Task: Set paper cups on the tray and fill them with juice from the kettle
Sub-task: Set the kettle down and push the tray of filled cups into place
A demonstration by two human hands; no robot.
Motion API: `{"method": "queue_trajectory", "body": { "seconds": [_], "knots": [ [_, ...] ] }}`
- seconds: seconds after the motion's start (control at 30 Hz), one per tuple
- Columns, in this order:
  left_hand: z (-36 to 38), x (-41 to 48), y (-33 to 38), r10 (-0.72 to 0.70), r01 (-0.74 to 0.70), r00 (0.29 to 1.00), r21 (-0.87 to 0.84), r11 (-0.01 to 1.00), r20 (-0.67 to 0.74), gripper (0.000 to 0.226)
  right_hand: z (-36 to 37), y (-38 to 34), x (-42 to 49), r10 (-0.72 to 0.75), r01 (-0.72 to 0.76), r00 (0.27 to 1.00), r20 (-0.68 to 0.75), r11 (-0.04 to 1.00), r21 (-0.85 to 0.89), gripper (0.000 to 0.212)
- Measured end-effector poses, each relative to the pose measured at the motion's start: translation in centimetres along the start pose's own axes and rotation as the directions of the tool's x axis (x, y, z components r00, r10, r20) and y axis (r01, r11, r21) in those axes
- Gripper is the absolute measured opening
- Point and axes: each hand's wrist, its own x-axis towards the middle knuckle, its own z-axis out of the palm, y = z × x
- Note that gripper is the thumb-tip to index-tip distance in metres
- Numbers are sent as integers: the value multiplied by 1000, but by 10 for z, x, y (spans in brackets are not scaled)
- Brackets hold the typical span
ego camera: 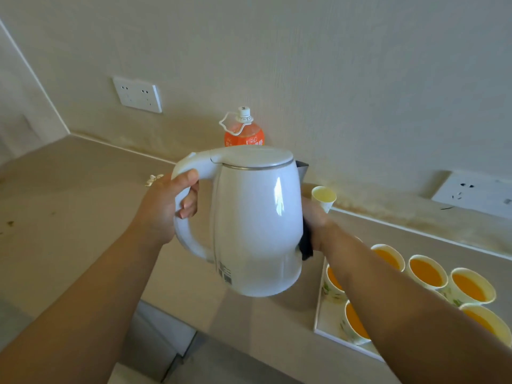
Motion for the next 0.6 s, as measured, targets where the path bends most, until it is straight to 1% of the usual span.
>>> {"method": "queue_trajectory", "body": {
  "seconds": [0.03, 0.07, 0.1, 0.17, 0.2, 0.23, 0.27, 0.3, 0.33, 0.37, 0.4, 0.43, 0.5, 0.53, 0.57, 0.6],
  "knots": [
    [0, -1, -1, 0, 0, 999, 6, 1000, -33, 24, 5, 1, -8, 35, -34, 999, -30, 999, 8, 45],
    [-1, -2, -4, 1, -1, 998, 11, 1000, -63, 25, 9, 2, -15, 54, -52, 998, -37, 996, 71, 47],
    [-2, -4, -6, 2, 0, 996, 15, 1000, -91, 26, 13, 3, -20, 47, -40, 998, -43, 987, 155, 45],
    [-2, -6, -9, 3, 1, 992, 33, 999, -126, 28, 24, -1, -31, -16, 42, 995, -101, 965, 259, 33],
    [-1, -7, -11, 7, -1, 991, 44, 999, -131, 28, 30, -6, -36, -97, 133, 984, -151, 960, 245, 32],
    [2, -8, -12, 8, -2, 991, 51, 999, -131, 29, 35, -10, -40, -201, 240, 952, -230, 957, 160, 33],
    [5, -9, -14, 10, -3, 991, 51, 999, -134, 30, 41, -14, -41, -340, 362, 895, -290, 932, 22, 36],
    [9, -10, -15, 13, -7, 990, 43, 999, -140, 32, 48, -18, -40, -495, 474, 812, -308, 868, -147, 43],
    [11, -11, -16, 18, -13, 989, 33, 999, -149, 34, 55, -21, -39, -625, 539, 727, -284, 776, -329, 49],
    [12, -12, -16, 26, -22, 987, 27, 999, -160, 37, 61, -23, -39, -713, 546, 655, -250, 675, -495, 54],
    [13, -13, -16, 35, -32, 985, 20, 999, -166, 38, 64, -22, -38, -774, 530, 596, -212, 578, -620, 56],
    [12, -13, -15, 41, -40, 985, 11, 999, -170, 38, 64, -15, -35, -830, 521, 533, -165, 476, -709, 56],
    [8, -14, -13, 39, -47, 984, -36, 998, -176, 36, 58, 9, -33, -930, 493, 366, -29, 220, -841, 49],
    [5, -15, -13, 37, -49, 984, -67, 997, -175, 35, 53, 25, -32, -951, 485, 307, 39, 121, -866, 46],
    [2, -15, -12, 40, -55, 985, -86, 995, -168, 35, 49, 38, -31, -953, 511, 297, 64, 102, -853, 45],
    [0, -16, -12, 48, -62, 987, -89, 994, -154, 34, 46, 46, -30, -943, 563, 329, 39, 163, -810, 45]
  ]
}}
